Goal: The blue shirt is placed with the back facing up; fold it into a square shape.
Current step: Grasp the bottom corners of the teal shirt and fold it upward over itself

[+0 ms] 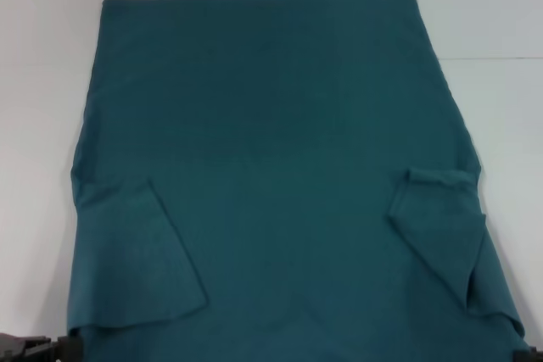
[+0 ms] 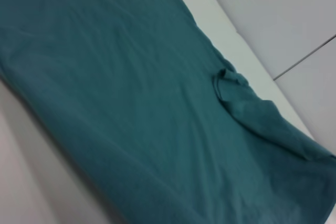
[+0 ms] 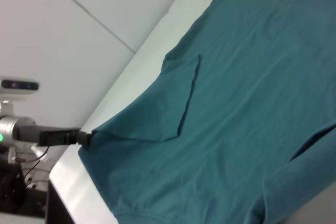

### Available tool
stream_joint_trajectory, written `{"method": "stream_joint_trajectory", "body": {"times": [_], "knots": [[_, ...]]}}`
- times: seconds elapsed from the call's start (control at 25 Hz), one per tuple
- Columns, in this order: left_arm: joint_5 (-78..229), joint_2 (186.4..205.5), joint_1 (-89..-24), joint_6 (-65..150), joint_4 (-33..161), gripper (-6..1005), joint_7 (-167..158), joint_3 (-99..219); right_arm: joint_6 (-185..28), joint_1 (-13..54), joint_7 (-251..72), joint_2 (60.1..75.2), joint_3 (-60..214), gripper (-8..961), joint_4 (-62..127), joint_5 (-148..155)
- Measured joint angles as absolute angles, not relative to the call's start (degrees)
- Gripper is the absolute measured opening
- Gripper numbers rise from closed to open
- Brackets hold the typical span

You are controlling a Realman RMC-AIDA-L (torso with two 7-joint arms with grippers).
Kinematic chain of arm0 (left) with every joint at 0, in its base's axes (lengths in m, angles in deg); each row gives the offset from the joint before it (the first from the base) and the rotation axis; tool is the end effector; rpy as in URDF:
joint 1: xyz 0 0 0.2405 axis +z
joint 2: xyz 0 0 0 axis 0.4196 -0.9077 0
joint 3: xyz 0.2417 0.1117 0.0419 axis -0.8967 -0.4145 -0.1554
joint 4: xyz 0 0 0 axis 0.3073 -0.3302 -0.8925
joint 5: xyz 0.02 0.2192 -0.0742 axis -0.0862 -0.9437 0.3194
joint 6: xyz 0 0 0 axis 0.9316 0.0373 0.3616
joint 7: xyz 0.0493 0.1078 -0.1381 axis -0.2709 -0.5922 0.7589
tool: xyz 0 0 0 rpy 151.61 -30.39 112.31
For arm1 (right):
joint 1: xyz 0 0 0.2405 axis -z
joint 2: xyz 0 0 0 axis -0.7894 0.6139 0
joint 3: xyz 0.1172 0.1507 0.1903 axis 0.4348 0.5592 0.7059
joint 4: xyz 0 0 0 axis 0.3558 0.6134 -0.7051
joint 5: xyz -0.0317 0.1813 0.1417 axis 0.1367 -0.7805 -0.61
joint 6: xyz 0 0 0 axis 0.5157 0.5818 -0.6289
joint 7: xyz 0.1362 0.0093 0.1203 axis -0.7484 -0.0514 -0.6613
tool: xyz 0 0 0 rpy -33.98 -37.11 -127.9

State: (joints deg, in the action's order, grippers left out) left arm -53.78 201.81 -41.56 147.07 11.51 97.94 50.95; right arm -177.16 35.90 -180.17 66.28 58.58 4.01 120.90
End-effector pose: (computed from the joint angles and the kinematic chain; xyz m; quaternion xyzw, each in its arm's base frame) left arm -0.3674 0.2311 0.0231 -0.8265 -0.5218 -0.1959 0.0796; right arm 0.3776 0.2316 0.0099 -0.8512 0.4757 0.2199 0.0289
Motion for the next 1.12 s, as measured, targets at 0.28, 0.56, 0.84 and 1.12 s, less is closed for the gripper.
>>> {"method": "stream_joint_trajectory", "body": {"times": [0.28,0.56,0.84,1.12], "knots": [[-53.8,201.82,-41.3,148.2,11.9,3,97.8,51.5,-178.6,36.8,-179.2,66.26,58.7,54,3.6,121.3],[-51.5,200.87,-45.2,146.1,15.4,3,98.0,52.8,-177.5,34.6,-178.8,66.66,62.6,55,3.5,120.8],[-48.2,198.26,-53.1,138.6,23.3,2,98.1,54.0,-171.4,28.2,-178.7,67.57,68.3,54,3.9,118.0],[-42.6,196.88,-58.6,127.2,29.1,2,98.5,54.0,-164.0,23.3,-179.6,67.72,68.4,55,4.2,115.9]]}}
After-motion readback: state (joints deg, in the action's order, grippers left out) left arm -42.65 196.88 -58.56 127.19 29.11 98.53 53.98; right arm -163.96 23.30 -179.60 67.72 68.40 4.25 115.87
